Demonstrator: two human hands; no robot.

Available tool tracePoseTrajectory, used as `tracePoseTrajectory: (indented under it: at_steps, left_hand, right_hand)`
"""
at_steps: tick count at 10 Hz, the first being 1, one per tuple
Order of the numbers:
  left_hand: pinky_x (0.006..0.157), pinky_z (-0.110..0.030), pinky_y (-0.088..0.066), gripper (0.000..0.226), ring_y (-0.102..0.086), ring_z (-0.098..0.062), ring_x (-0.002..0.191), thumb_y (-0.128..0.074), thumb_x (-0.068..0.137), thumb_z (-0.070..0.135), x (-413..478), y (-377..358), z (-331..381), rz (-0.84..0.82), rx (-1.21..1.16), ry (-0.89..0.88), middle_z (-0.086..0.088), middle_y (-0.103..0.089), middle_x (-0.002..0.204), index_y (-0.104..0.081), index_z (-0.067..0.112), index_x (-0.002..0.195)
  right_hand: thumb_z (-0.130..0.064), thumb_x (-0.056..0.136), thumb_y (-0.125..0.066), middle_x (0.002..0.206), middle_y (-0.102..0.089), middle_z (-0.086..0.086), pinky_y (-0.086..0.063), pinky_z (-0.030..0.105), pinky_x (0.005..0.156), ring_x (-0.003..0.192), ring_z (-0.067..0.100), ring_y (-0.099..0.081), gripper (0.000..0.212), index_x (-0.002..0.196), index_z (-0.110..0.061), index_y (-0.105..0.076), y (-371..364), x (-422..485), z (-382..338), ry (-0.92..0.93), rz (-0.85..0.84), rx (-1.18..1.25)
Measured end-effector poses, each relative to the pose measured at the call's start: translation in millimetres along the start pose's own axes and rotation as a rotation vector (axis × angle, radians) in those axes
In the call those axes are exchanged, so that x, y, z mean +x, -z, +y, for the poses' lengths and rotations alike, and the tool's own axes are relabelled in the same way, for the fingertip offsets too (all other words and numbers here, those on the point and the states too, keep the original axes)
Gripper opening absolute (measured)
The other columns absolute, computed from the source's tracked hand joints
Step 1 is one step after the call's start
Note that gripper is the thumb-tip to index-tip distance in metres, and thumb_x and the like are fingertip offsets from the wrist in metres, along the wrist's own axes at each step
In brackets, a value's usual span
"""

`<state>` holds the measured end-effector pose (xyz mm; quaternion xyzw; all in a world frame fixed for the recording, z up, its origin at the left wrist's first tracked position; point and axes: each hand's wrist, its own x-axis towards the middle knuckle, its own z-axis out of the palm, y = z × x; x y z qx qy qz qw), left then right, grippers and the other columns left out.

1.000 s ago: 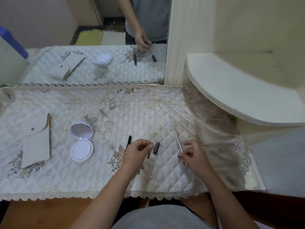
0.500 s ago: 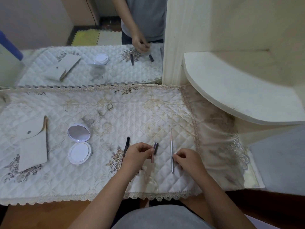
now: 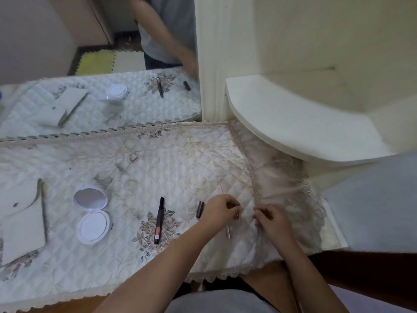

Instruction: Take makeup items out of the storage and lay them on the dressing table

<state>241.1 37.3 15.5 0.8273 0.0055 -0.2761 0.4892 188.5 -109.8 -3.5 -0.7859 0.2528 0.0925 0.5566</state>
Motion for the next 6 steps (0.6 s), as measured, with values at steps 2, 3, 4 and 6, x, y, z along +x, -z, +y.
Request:
tracePoseTrajectory:
  at_steps: [2,3,4,6]
  left_hand:
    - [0.079,-0.032,-0.048,0.018,-0.064,-0.024,0.089,-0.061,0.082,0.019,14,-20,3,-0.024,0.299,-0.033,-0.013,-0.071,0.094,-0.069,0.005,0.091]
    - [0.08,-0.035,-0.05,0.021,-0.063,-0.027,0.095,-0.059,0.083,0.023,15,-24,1,0.005,0.416,-0.055,-0.014,-0.07,0.1,-0.068,0.007,0.094]
    - [0.079,-0.038,-0.049,0.025,-0.061,-0.03,0.098,-0.055,0.085,0.026,14,-28,3,-0.011,0.545,-0.07,-0.015,-0.067,0.104,-0.064,0.007,0.099]
    - [0.079,-0.032,-0.047,0.027,-0.062,-0.022,0.094,-0.052,0.089,0.03,-3,-13,6,0.105,0.405,-0.103,-0.009,-0.069,0.103,-0.063,0.011,0.104]
  right_hand:
    - [-0.01,0.084,-0.057,0.08,-0.067,0.002,-0.053,0.034,0.073,0.074,0.02,-0.064,0.021,0.076,-0.029,-0.061,5,-5,9,-0.032,0.033,0.031]
    - [-0.01,0.084,-0.057,0.078,-0.067,0.002,-0.054,0.036,0.074,0.071,0.02,-0.065,0.023,0.073,-0.03,-0.061,5,-4,14,-0.046,0.042,0.056]
    - [-0.008,0.084,-0.056,0.076,-0.067,0.002,-0.054,0.037,0.074,0.07,0.021,-0.065,0.025,0.071,-0.029,-0.061,8,-3,15,-0.045,0.046,0.058]
    - [-0.008,0.085,-0.055,0.074,-0.066,-0.001,-0.047,0.008,0.055,0.053,-0.003,-0.059,0.018,0.076,-0.023,-0.061,18,-9,3,0.029,0.056,0.049]
